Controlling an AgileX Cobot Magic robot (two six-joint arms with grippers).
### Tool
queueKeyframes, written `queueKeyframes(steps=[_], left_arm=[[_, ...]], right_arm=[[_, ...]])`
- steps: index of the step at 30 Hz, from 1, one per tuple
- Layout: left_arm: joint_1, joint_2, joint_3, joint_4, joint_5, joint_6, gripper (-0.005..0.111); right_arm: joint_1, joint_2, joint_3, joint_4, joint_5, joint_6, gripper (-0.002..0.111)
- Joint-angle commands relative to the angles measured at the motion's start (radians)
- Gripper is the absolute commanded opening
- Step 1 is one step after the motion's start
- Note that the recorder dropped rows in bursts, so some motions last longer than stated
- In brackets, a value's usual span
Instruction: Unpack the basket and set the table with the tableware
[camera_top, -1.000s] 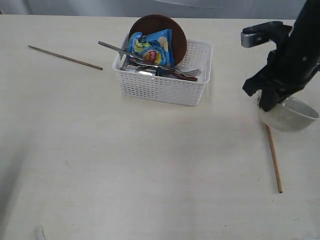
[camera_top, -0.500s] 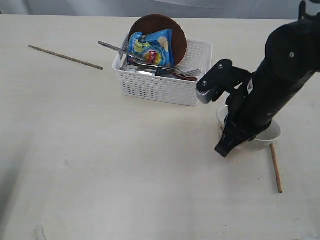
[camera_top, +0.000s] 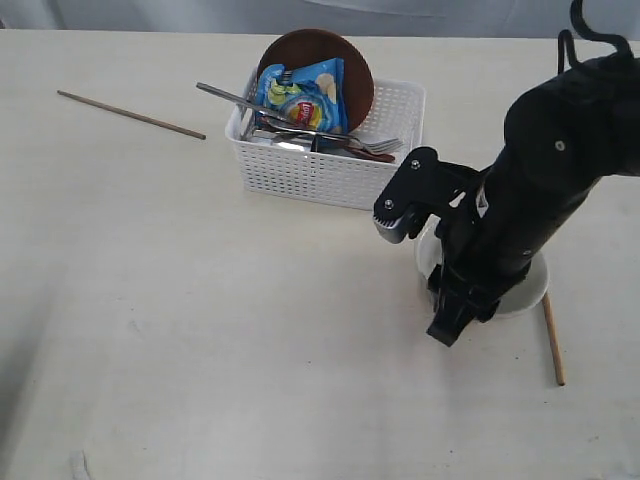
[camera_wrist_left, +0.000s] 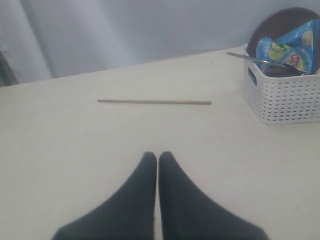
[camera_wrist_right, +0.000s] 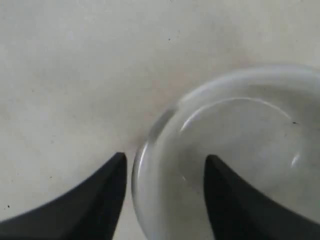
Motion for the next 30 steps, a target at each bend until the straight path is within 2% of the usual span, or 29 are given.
queueKeyframes(steps=[1,7,11,14,19,22,26,30], left_arm=[[0.006,-0.003,0.003,0.004,-0.007,-0.005,0.001],[0.006,-0.003,0.003,0.004,-0.007,-0.005,0.001],[0.006,-0.003,0.003,0.004,-0.007,-0.005,0.001],[0.006,-0.003,0.003,0.004,-0.007,-0.005,0.001],[0.006,-0.003,0.003,0.004,-0.007,-0.005,0.001],[0.006,-0.003,0.003,0.004,-0.007,-0.005,0.001],[0.006,-0.003,0.003,0.004,-0.007,-0.005,0.001],[0.006,-0.003,0.003,0.004,-0.007,-0.005,0.001]], right_arm=[[0.003,-0.019,-0.062,-0.004,0.061,0.000,0.056],[0.003,-0.051,-0.220,-0.002,0.254,0.000,0.055],[0.003,-0.067,-0.311,0.026,0.291,0.000,0.055],[0.003,-0.071,-0.372,0.098,0.193,0.017,0.055],[0.017,-0.004,-0.442,0.228,-0.108,0.052,0.052],[0.047,0.098,-0.519,0.232,-0.127,0.052,0.046],[0.100,0.243,-0.625,0.189,-0.089,0.027,0.047],[0.142,0.421,-0.758,-0.030,-0.105,0.171,0.047]])
